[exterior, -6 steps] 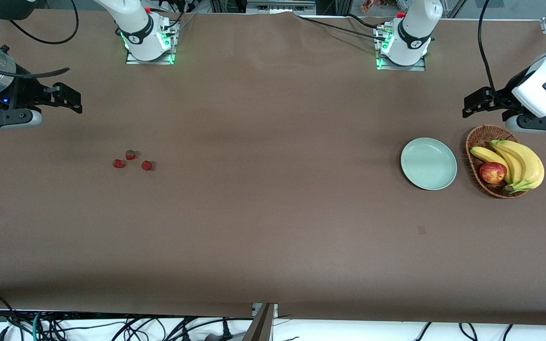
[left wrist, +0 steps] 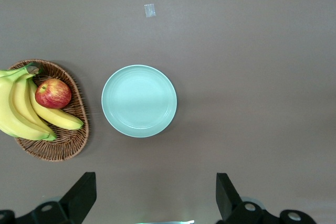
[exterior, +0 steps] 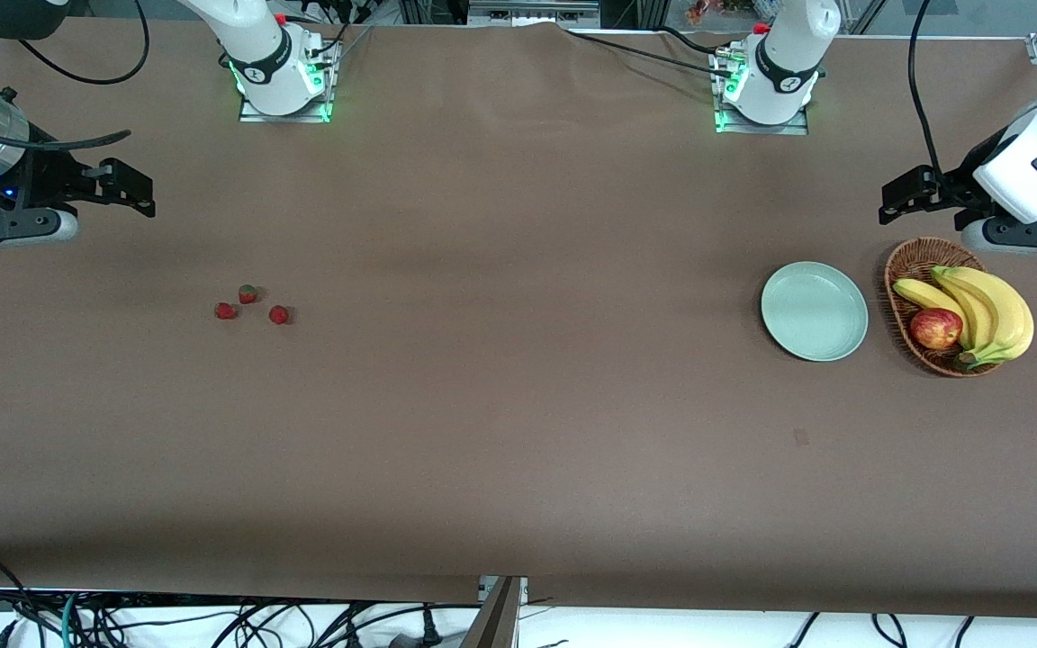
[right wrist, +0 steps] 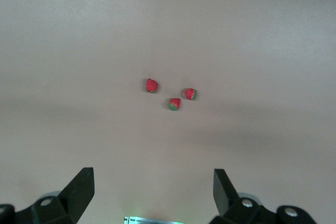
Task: Collect all strawberries into plate
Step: 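Reach the right gripper down to the cluster of red strawberries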
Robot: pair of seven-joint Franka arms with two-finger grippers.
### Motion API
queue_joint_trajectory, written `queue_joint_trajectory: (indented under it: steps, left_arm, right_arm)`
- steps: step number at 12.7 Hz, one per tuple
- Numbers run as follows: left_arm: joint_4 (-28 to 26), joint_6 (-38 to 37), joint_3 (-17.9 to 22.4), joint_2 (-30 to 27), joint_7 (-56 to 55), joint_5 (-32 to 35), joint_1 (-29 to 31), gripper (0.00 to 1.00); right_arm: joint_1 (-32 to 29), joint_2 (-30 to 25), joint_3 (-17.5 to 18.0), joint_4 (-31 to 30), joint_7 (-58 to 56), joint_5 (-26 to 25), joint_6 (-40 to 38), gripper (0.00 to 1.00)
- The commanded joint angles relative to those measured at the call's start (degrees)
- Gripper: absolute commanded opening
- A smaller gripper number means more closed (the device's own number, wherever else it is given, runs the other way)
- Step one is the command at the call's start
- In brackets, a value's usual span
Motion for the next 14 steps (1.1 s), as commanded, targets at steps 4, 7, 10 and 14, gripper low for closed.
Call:
queue_joint_trajectory:
  steps: [4, 7, 10, 14]
  left_arm:
    - [1.0, -0.3, 0.1, 0.3, -0.9, 1.2, -0.4, 1.00]
    - [1.0, -0.2, 0.1, 0.5, -0.9, 1.2, -0.5, 1.00]
    - [1.0, -0.3, 0.1, 0.6, -0.9, 1.2, -0.5, 1.00]
    - [1.0, -0.2, 0.2, 0.6, -0.9, 0.9, -0.5, 1.00]
  right_arm:
    - [-0.8, 0.4, 1.0, -6.3, 0.2, -0.9, 3.2, 1.00]
    - [-0.8, -1.7, 0.9, -19.2, 0.8, -0.7, 14.9, 1.00]
    - [-0.8, -0.6, 1.1, -30.4, 1.1, -0.4, 30.5, 1.00]
    - [-0.6, 6.8, 1.3, -36.2, 1.4, 0.2, 46.8, 1.00]
